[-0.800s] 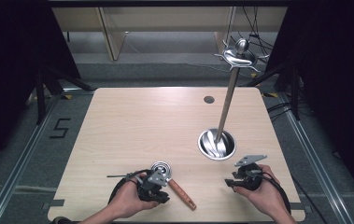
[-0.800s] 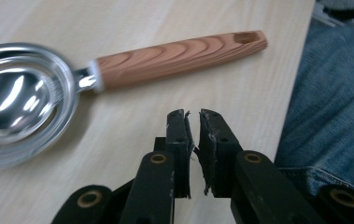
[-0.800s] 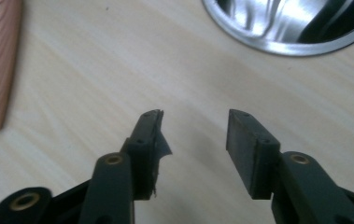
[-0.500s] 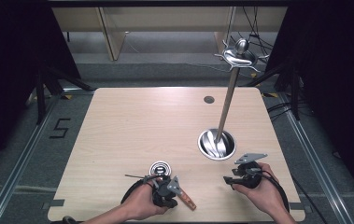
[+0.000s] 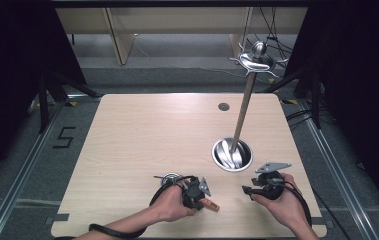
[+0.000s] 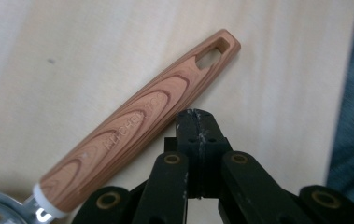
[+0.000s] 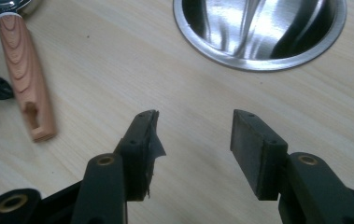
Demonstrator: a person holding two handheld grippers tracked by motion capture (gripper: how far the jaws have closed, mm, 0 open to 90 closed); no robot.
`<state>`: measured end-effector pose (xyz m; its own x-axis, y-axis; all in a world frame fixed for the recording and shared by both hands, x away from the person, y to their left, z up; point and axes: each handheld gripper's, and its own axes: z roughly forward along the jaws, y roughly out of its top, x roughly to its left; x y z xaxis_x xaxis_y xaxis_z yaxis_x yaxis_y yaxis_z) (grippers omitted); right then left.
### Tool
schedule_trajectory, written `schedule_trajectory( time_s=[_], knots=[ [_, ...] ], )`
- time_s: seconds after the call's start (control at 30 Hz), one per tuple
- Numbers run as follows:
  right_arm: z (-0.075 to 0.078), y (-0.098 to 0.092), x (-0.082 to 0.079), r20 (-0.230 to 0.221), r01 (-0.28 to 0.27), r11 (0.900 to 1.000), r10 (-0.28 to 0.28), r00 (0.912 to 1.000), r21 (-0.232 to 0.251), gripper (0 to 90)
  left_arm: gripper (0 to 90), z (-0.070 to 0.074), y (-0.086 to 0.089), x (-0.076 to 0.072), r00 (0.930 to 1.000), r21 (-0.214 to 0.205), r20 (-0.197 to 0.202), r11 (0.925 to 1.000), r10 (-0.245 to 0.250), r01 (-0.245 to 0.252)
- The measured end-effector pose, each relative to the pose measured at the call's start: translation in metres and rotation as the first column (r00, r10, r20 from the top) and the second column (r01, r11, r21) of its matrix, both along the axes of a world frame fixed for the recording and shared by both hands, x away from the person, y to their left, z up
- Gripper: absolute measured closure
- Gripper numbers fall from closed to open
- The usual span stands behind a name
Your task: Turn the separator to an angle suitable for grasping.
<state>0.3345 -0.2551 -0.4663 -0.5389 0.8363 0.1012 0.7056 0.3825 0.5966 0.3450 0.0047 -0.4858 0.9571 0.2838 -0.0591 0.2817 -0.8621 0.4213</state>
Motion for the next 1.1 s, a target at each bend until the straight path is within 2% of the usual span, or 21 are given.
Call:
schedule_trajectory(
  time_s=[0.03,0.1,0.13,0.23,0.27,0.33,0.4,0.43,0.53,0.57,0.6,0.67,0.7,0.73,0.83,0.87,0.9,0.93,0.97,1.0,1.1],
  knots=[
    [-0.002,-0.001,0.001,0.025,0.002,0.9999,-0.002,0.9997,0.011,51.6,89.3,0.0,-0.002,0.003,0.9999,-0.006,-0.001,0.9999,0.014,-0.014],
    [0.001,-0.003,0.001,0.004,-0.004,0.9999,0.004,1.0,-0.009,51.6,89.3,-0.001,-0.005,0.007,0.9996,-0.011,0.001,0.9996,0.027,-0.027],
    [0.0,-0.003,0.001,0.008,0.024,0.9995,-0.024,0.9997,0.019,51.4,89.3,0.0,-0.009,0.014,0.9989,-0.014,0.011,0.9989,0.045,-0.045],
    [0.0,-0.004,0.0,-0.004,0.032,0.9993,-0.032,0.9995,0.021,51.4,89.3,-0.001,-0.013,0.019,0.9976,-0.017,0.013,0.9975,0.069,-0.068],
    [-0.002,-0.003,0.001,0.009,0.031,0.9989,-0.032,0.9995,0.034,51.3,89.4,-0.001,-0.016,0.024,0.9961,-0.016,0.026,0.9963,0.085,-0.084],
    [-0.001,-0.003,0.001,-0.006,0.029,0.9992,-0.028,0.9996,0.027,51.2,89.4,-0.001,-0.018,0.026,0.9939,-0.025,0.032,0.9942,0.105,-0.104],
    [0.0,-0.004,0.001,-0.013,0.002,1.0,-0.003,0.9999,-0.006,51.2,89.4,-0.001,-0.02,0.034,0.9907,-0.033,0.032,0.9908,0.132,-0.131],
    [-0.001,-0.004,0.001,0.0,0.009,1.0,-0.009,1.0,0.004,51.2,89.3,-0.001,-0.02,0.038,0.9897,-0.036,0.033,0.9898,0.139,-0.138],
    [0.0,-0.003,0.001,-0.016,0.02,0.9997,-0.02,0.9997,0.014,51.1,89.3,0.0,-0.02,0.045,0.9885,-0.032,0.038,0.9889,0.146,-0.145],
    [-0.001,-0.003,0.002,-0.002,0.019,0.9993,-0.019,0.9998,0.031,51.1,89.3,0.001,-0.02,0.049,0.9869,-0.036,0.033,0.9869,0.158,-0.157],
    [-0.001,-0.004,0.001,-0.006,0.028,0.9992,-0.028,0.9996,0.028,51.0,89.3,0.002,-0.019,0.053,0.9856,-0.044,0.038,0.9856,0.165,-0.163],
    [0.001,-0.005,0.001,-0.02,0.025,0.9996,-0.025,0.9995,0.013,50.9,89.2,0.003,-0.019,0.053,0.9794,-0.076,0.035,0.9777,0.199,-0.196],
    [0.0,-0.006,0.001,-0.003,0.014,0.9999,-0.014,0.9999,0.008,50.8,89.0,0.006,-0.017,0.054,0.9816,-0.081,0.036,0.9795,0.188,-0.184],
    [0.0,-0.005,0.001,-0.007,0.03,0.9993,-0.03,0.9995,0.022,50.7,87.4,0.008,-0.014,0.06,0.9951,-0.082,0.043,0.993,0.089,-0.085],
    [0.0,-0.008,0.001,-0.007,0.016,0.9998,-0.016,0.9998,0.01,50.5,78.7,0.015,-0.009,0.057,0.9921,-0.069,0.062,0.9921,0.109,-0.105],
    [0.001,-0.008,0.0,-0.029,0.028,0.9995,-0.028,0.9992,0.011,50.4,72.8,0.021,-0.003,0.056,0.9952,-0.059,0.07,0.9962,0.069,-0.064],
    [0.001,-0.008,0.0,-0.029,0.028,0.9995,-0.028,0.9992,0.011,50.4,68.8,0.021,-0.003,0.056,0.9952,-0.059,0.07,0.9962,0.069,-0.064],
    [-0.001,-0.01,0.001,0.0,0.026,0.9995,-0.026,0.9997,0.019,50.1,63.7,0.025,0.004,0.058,0.9954,-0.04,0.09,0.9988,0.033,-0.029],
    [-0.002,-0.009,0.002,0.004,0.038,0.9982,-0.039,0.9992,0.047,49.9,59.2,0.025,0.007,0.059,0.9953,-0.024,0.094,0.9995,0.025,-0.022],
    [-0.001,-0.011,0.001,0.0,0.038,0.999,-0.038,0.9993,0.024,49.8,55.6,0.026,0.01,0.061,0.9948,-0.012,0.101,0.9998,0.018,-0.017],
    [0.002,-0.012,0.001,-0.03,0.053,0.9985,-0.052,0.9982,0.017,49.5,48.8,0.027,0.018,0.067,0.9939,0.014,0.109,0.9998,0.013,-0.014]
  ],
)
